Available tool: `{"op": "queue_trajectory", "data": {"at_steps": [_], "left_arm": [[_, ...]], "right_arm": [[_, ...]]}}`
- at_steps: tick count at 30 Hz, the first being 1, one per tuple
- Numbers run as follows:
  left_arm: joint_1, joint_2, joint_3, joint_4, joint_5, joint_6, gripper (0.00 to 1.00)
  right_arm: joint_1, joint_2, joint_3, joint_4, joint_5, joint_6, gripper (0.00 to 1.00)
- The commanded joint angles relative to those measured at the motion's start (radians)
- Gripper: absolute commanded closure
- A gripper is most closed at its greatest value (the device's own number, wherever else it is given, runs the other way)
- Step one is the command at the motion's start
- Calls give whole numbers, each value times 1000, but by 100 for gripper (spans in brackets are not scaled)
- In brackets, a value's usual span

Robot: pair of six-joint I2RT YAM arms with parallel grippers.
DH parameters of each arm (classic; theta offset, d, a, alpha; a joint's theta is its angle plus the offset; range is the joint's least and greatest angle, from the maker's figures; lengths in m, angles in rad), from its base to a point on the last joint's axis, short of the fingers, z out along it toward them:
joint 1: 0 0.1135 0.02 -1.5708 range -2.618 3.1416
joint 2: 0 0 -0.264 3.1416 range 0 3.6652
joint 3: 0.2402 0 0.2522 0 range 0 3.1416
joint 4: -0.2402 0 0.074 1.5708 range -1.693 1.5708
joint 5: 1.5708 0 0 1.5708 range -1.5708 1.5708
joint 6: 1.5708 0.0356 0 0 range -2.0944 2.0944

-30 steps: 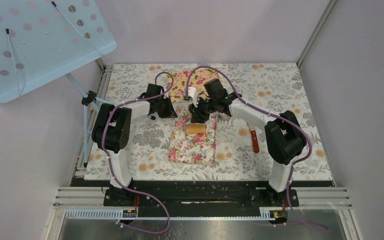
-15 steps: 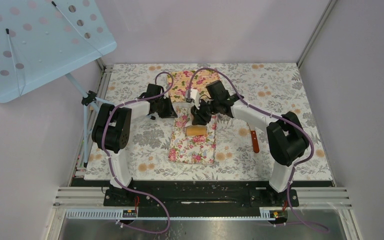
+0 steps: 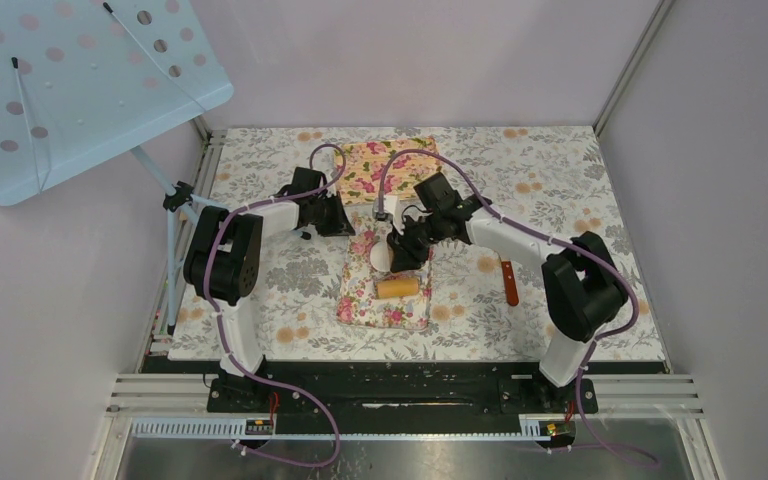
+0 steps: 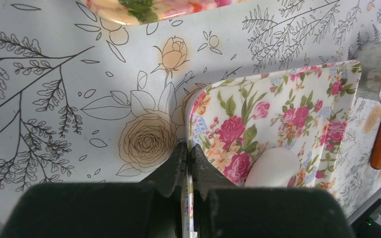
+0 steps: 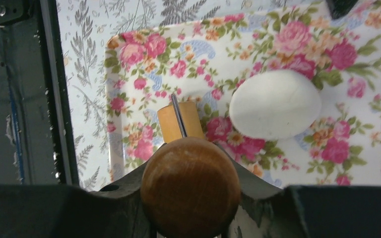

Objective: Roll out the dumpling wrappers from the dough

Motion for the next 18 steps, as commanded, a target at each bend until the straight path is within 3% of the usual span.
{"op": "queue_trajectory", "data": {"at_steps": [1,5,8,12,15,18], "left_arm": [[4,65,19,-83,112,32,100],[4,117,54,-111,242,67,100],[4,112,40,-93,245,65,100],[-2,92,14,-61,222,57,100],[-10,75,-1,-44,216,63,100],[-10,58,-17,-20,217,64,100]], "right_arm": [[10,-121,6,-141,12,18,100],[9,-249,24,-11,51,145,100],[8,-293,-10,205,178,313,100],[9,-235,-31,384,423,585,100],[9,-161,-22,419,519,751,100],[8,-73,39,321,595,841,100]]}}
